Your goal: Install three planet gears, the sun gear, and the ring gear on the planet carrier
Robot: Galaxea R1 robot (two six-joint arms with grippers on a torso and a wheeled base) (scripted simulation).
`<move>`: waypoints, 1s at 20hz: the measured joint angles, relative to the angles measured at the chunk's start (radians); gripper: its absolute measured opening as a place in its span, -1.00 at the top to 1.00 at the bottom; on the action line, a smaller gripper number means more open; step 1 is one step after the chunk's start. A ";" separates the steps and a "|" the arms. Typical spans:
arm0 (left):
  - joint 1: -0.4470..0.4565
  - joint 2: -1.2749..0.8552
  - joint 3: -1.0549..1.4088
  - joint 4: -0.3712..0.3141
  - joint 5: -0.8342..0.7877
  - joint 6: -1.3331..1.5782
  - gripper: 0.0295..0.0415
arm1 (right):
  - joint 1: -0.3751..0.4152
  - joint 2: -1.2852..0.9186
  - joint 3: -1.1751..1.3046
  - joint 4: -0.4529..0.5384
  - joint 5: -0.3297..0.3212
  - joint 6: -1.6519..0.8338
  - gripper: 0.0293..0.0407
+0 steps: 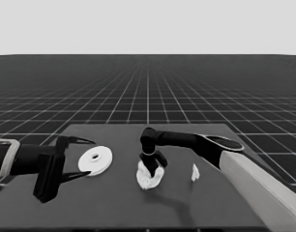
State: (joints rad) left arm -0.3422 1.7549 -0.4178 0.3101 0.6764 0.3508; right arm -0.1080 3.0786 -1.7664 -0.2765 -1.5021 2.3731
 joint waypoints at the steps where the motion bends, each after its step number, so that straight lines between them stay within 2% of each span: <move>1: 0.000 0.000 0.000 0.000 0.000 0.000 -0.49 | 0.000 0.000 0.000 0.000 0.000 0.001 -0.61; 6: 0.000 0.000 0.000 0.000 0.000 0.000 -0.49 | 0.000 0.000 0.000 0.000 0.000 0.002 -0.61; 7: 0.000 0.000 0.000 0.000 0.000 0.000 -0.49 | 0.049 -0.009 0.039 0.043 -0.026 -0.391 -0.75; 8: 0.000 0.000 0.000 0.000 0.000 0.000 -0.49 | 0.087 -0.012 0.056 0.071 -0.036 -0.639 -0.72; 9: 0.000 0.000 0.000 0.000 0.000 0.000 -0.49 | 0.109 -0.013 0.065 0.088 -0.039 -0.786 -0.67; 12: 0.000 0.000 0.000 0.000 0.000 0.000 -0.49 | 0.132 -0.016 0.071 0.110 -0.039 -0.957 -0.62; 16: 0.000 0.000 0.000 0.000 0.000 0.000 -0.49 | 0.137 -0.016 0.072 0.116 -0.038 -0.996 -0.61; 17: 0.000 0.000 0.000 0.000 0.000 0.000 -0.49 | 0.012 -0.293 0.528 -0.102 0.110 -1.414 -0.97; 18: 0.000 0.000 0.000 0.000 0.000 0.000 -0.49 | -0.106 -0.714 0.877 -0.233 0.197 -1.679 -0.79; 19: 0.000 0.000 0.000 0.000 0.000 0.000 -0.49 | -0.170 -0.976 1.082 -0.311 0.247 -1.835 -0.68; 20: 0.000 0.000 0.000 0.000 0.000 0.000 -0.49 | -0.204 -1.123 1.205 -0.356 0.278 -1.926 -0.64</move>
State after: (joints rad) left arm -0.3422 1.7549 -0.4178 0.3101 0.6764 0.3508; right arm -0.3119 1.9556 -0.5618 -0.6323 -1.2245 0.4469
